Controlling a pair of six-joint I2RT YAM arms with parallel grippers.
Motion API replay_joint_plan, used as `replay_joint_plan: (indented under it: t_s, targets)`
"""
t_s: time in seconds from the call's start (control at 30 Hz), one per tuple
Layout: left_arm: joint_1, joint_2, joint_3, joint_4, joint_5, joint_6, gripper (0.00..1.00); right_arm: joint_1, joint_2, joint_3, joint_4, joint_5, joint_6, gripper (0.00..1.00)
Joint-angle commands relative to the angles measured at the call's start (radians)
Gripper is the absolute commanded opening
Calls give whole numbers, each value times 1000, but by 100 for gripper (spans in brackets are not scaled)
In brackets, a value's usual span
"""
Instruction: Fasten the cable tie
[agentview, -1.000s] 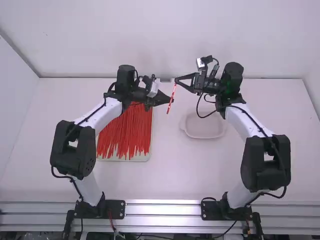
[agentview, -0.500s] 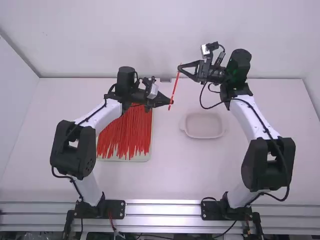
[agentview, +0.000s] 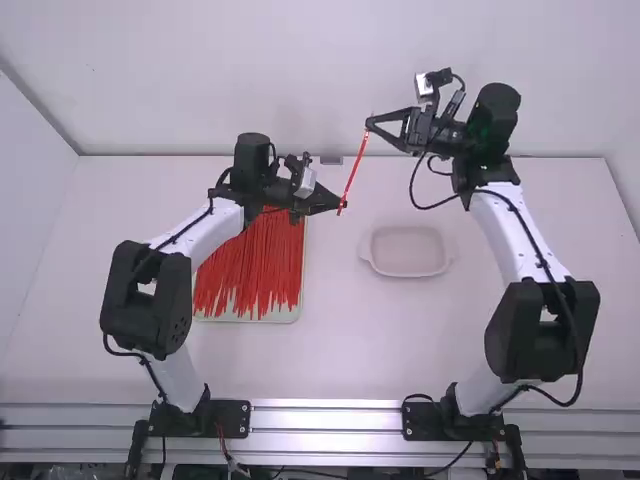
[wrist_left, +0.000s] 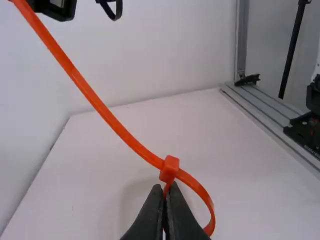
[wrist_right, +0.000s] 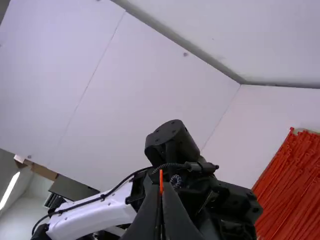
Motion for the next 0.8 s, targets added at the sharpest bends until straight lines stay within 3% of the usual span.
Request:
replay_joint_plan:
  t_s: [0.0,0.07,0.17,0.3,0.33,0.53,0.77]
  targets:
    - [-7,-9,-25,22,25,-45,2,-6,-11,53,-8,19,-74,5]
    - [-4,-9,-25,50,25,-66,2,-5,-10,53,-16,18,-85,12]
    - [15,-9,-25,113,24,-110,2,-10,-11,53,-54,1,-120,15]
    - [55,-9,-25,254,25,-237,2,-8,-11,53,-179,-15,-208,31]
    - [66,-9,-25,295,25,-274,2,-7,-11,53,-221,-15,-238,39]
    - [97,-9,-25,452,20,-401,2,16,-11,53,-390,-14,-347,44]
    - [82,-9,-25,517,-27,-457,2,83,-11,53,-444,-7,-408,52]
